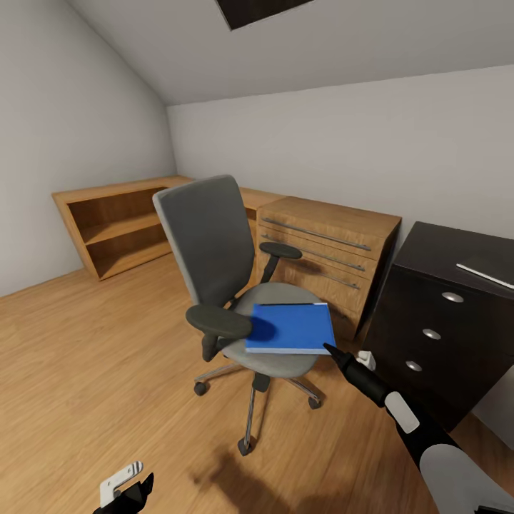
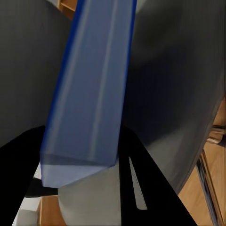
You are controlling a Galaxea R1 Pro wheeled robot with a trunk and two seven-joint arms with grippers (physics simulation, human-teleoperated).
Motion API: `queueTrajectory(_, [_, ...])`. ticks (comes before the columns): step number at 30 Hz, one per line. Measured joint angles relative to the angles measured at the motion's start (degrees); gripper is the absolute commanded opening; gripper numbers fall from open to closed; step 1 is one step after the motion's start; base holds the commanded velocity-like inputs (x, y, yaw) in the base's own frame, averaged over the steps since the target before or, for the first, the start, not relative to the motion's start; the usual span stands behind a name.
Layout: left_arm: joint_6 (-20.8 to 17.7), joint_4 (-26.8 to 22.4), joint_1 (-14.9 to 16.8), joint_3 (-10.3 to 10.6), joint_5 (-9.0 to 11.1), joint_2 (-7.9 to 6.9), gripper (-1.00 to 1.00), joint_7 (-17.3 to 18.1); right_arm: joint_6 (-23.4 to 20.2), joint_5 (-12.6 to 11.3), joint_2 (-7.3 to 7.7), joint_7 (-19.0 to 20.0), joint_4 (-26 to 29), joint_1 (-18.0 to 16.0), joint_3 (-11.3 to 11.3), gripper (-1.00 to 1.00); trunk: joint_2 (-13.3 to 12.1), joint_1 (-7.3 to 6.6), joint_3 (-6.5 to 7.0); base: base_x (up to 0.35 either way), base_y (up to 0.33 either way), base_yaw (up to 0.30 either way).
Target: In the bedroom, organize the workspace by keeping the computer under the desk, ensuring the monitor is on the desk, placing the keyboard on the desk next to the monitor, placing the mouse on the desk next to the keyboard, moving the folder from the swivel chair onto the desk next to the mouse, stacking the notebook on top of the folder with the pen on top of the notebook, and positioning the swivel chair next to the desk.
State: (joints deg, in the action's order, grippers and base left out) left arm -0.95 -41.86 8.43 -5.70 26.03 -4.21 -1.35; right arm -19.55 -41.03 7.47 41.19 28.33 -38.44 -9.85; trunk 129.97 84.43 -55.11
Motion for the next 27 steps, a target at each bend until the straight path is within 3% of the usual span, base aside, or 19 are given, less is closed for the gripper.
queueTrajectory(7, [0.0,0.0,0.0,0.0,0.0,0.00,1.00,0.0,0.3,0.0,0.09,0.0,0.0,0.0,-0.9,-1.00,0.0,0.00,0.00,0.000,0.000,0.000])
queueTrajectory(11, [0.0,0.0,0.0,0.1,-0.1,0.03,1.00,0.0,0.3,0.0,0.15,-0.1,0.1,0.0,-1.5,-1.00,-1.6,-0.87,0.71,0.000,0.000,0.000])
queueTrajectory(19, [0.0,0.0,0.0,0.5,-0.1,0.06,1.00,0.0,0.3,0.0,0.26,-0.2,0.2,0.0,-5.7,-1.00,-4.8,-2.63,2.15,0.000,0.000,0.000])
queueTrajectory(23, [0.0,0.0,0.0,0.5,0.0,0.06,1.00,0.0,0.4,0.1,0.21,-0.3,0.2,0.0,-6.2,-1.00,-6.4,-3.51,2.87,0.000,0.000,0.000])
queueTrajectory(27, [0.0,0.0,0.0,0.5,0.0,0.05,1.00,0.0,0.4,0.1,0.19,-0.3,0.2,0.0,-6.3,-1.00,-6.4,-3.51,2.87,0.000,0.000,0.000])
